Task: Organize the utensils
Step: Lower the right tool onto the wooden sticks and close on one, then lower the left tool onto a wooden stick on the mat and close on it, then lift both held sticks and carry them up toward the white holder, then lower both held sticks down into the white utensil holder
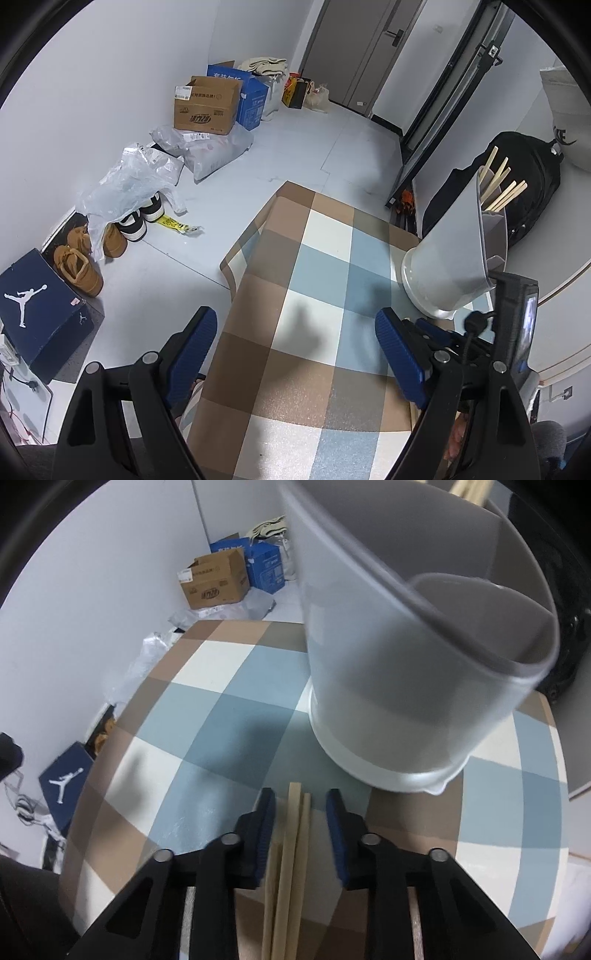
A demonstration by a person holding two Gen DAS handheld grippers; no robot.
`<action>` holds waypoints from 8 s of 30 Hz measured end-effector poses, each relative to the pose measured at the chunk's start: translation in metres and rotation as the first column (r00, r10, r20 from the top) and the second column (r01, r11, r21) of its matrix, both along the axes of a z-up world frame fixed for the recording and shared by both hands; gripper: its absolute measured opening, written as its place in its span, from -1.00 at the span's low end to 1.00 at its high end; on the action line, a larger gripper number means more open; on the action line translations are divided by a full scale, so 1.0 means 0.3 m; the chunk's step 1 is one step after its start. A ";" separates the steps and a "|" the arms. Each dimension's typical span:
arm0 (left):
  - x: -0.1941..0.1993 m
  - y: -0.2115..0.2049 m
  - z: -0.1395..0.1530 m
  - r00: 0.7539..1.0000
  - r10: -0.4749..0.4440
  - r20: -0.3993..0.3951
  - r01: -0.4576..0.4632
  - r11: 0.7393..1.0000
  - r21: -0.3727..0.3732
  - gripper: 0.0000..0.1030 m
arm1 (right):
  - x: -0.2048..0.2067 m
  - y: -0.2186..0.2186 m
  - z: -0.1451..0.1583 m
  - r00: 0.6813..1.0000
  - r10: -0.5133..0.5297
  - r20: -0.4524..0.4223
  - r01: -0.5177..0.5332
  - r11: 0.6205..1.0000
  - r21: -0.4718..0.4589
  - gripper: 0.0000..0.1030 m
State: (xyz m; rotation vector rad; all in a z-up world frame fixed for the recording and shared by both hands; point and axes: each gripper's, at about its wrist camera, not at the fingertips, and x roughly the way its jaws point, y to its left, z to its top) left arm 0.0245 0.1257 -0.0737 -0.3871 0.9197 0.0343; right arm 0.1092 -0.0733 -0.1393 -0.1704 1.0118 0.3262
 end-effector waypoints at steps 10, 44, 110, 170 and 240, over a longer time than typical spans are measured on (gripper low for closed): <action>0.000 -0.001 -0.003 1.000 -0.002 -0.006 0.002 1.000 -0.006 0.64 | -0.037 -0.041 0.074 0.999 -0.026 0.044 0.023 0.997 0.073 -0.89; 0.050 -0.354 -0.117 0.962 -0.217 -0.168 0.231 0.971 0.067 0.63 | -0.226 -0.470 0.353 0.960 -0.222 0.169 0.127 0.886 0.446 -0.89; -0.010 -0.307 0.296 0.921 -0.296 0.253 0.286 0.955 0.075 -1.00 | -0.255 -0.567 0.462 0.954 -0.247 0.168 0.100 0.794 0.599 -0.89; 0.061 -0.263 0.296 0.940 -0.278 0.197 0.262 0.959 0.105 -0.96 | -0.229 -0.538 0.574 0.928 -0.195 0.319 -0.020 0.825 0.565 -0.89; 0.411 -0.380 0.406 0.814 -0.394 0.428 0.387 0.916 0.106 -0.95 | 0.249 -0.361 0.674 0.877 -0.081 0.473 -0.177 0.861 0.476 -0.88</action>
